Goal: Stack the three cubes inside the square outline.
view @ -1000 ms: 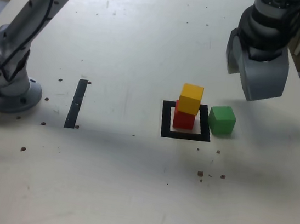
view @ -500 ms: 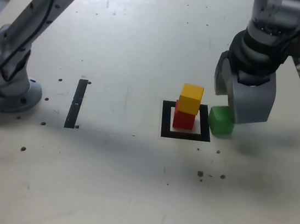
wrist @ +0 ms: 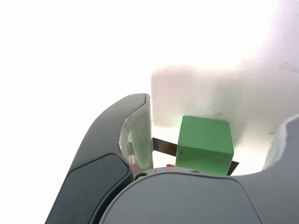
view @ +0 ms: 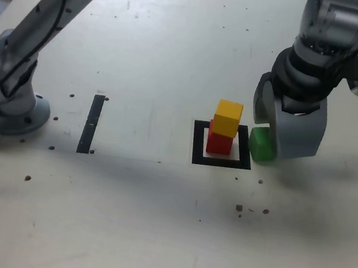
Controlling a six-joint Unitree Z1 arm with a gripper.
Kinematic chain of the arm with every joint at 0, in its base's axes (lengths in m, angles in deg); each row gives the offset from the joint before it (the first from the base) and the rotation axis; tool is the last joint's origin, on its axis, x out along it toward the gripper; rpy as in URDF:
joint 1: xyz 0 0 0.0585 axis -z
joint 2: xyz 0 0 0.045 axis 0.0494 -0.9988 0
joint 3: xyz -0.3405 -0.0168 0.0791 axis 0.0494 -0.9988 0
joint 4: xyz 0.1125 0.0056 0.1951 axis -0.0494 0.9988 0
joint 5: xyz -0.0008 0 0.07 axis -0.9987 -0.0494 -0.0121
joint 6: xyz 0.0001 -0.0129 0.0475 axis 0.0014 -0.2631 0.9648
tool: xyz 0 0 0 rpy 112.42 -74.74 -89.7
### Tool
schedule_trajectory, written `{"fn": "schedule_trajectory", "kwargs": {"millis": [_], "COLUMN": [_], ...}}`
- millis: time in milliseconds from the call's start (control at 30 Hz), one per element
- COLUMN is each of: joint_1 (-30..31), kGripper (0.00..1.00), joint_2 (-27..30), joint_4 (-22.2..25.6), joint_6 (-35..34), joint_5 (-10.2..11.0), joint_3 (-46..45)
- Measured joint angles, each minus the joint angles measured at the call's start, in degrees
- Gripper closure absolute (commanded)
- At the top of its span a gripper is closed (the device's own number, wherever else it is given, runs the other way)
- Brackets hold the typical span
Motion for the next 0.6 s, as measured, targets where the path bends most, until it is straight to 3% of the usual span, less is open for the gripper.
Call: {"fn": "schedule_trajectory", "kwargs": {"millis": [200,300,600], "joint_1": [0.48,0.67,0.78], "kGripper": [0.53,0.64,0.67], "joint_2": [-0.27,-0.28,-0.74], "joint_4": [-1.36,-1.97,-2.77], "joint_6": [-0.25,-0.25,-0.23], "joint_5": [-0.01,-0.14,-0.39], "joint_3": [-0.22,-0.54,-0.98]}}
